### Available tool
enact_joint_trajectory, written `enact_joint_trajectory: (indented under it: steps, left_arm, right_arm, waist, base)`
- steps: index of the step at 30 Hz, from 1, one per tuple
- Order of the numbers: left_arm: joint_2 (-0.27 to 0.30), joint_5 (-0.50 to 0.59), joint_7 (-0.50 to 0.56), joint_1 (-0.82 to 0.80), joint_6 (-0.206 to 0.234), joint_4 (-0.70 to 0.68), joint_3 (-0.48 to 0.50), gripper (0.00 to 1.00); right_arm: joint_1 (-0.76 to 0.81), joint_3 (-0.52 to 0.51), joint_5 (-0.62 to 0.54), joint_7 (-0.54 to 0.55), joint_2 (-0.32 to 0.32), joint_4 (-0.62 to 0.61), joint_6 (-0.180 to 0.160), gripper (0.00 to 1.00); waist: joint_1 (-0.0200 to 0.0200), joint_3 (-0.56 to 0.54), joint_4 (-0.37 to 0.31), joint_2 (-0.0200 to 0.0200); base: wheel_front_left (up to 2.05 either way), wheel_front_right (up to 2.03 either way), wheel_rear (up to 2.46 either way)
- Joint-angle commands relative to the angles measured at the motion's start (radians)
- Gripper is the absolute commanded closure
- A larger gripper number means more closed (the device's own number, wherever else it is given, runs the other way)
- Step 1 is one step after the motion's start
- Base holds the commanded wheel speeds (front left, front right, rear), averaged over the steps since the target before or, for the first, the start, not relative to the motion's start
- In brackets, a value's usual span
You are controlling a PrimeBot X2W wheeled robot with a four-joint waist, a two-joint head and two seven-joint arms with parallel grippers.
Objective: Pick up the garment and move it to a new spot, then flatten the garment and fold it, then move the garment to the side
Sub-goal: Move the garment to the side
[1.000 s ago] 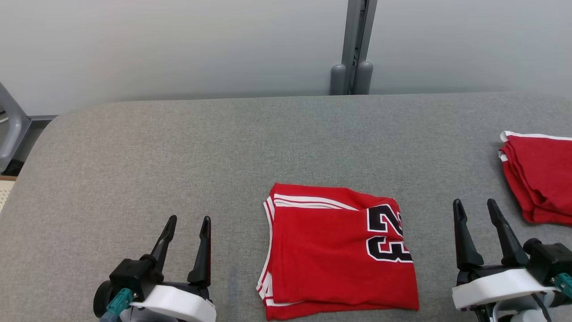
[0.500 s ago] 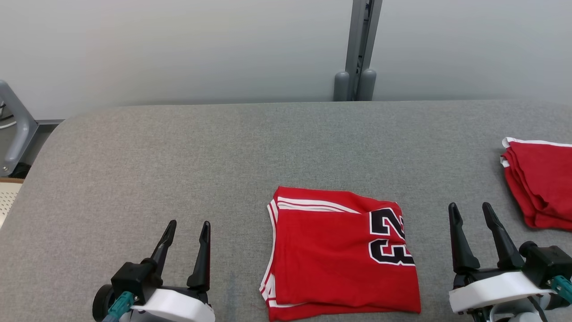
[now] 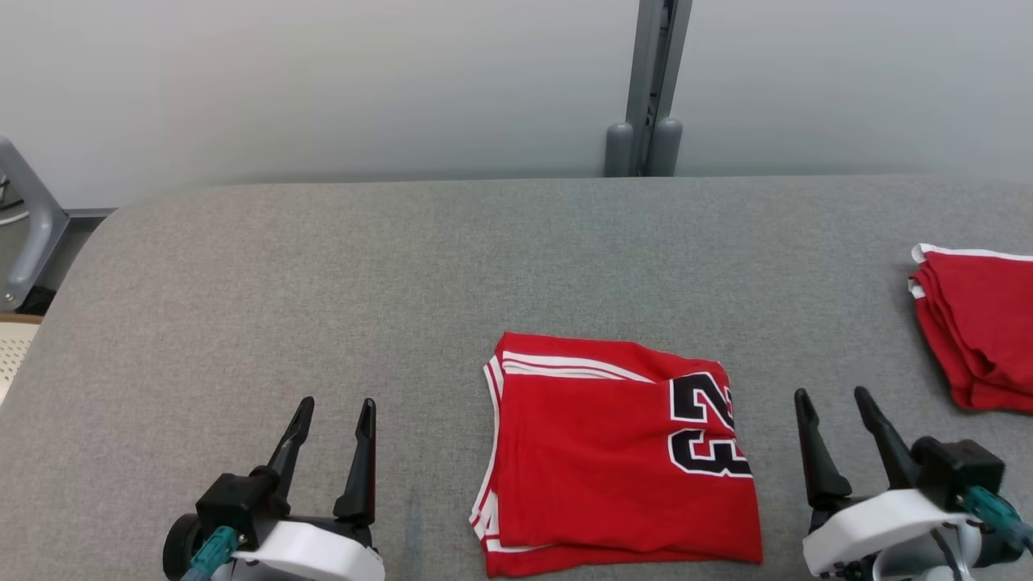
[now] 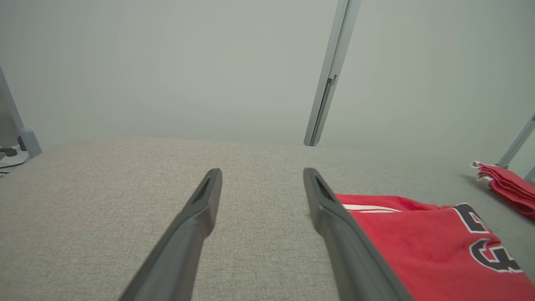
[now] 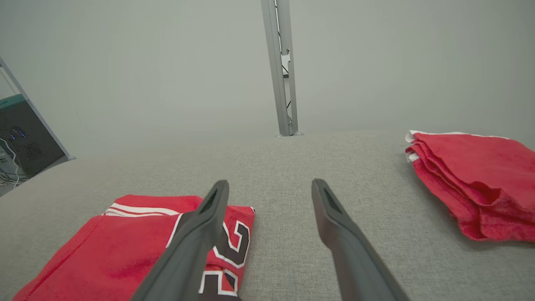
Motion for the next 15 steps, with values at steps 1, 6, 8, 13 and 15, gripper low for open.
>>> enact_joint_trajectory:
  steps: [1,6,8,13,15]
  left_arm:
    - [0.002,0.005,-0.001,-0.009,-0.003,-0.003,0.003,0.0]
    - [0.002,0.0,-0.001,-0.022,-0.003,-0.004,0.0,0.0]
    - [0.002,-0.006,-0.001,-0.027,-0.001,-0.004,-0.003,0.0]
    - [0.002,-0.015,-0.001,-0.043,0.004,-0.006,-0.007,0.0]
    - [0.002,-0.016,-0.001,-0.045,0.007,-0.006,-0.01,0.0]
  right_arm:
    - [-0.02,-0.005,-0.024,0.051,-0.004,0.022,0.001,0.0]
    - [-0.06,0.03,-0.009,0.21,-0.022,0.084,0.001,0.0]
    - [-0.077,0.056,0.027,0.256,-0.033,0.105,0.001,0.0]
    - [-0.108,0.105,0.107,0.331,-0.063,0.14,0.001,0.0]
    - [-0.133,0.125,0.157,0.369,-0.084,0.172,0.001,0.0]
  waist:
    - [0.0,0.007,0.003,0.0]
    - [0.0,0.029,0.017,0.0]
    - [0.0,0.038,0.025,0.0]
    - [0.0,0.057,0.041,0.0]
    - [0.0,0.071,0.052,0.0]
  base:
    - [0.0,0.0,0.0]
    - [0.0,0.0,0.0]
    - [0.0,0.0,0.0]
    - [0.0,0.0,0.0]
    - [0.0,0.0,0.0]
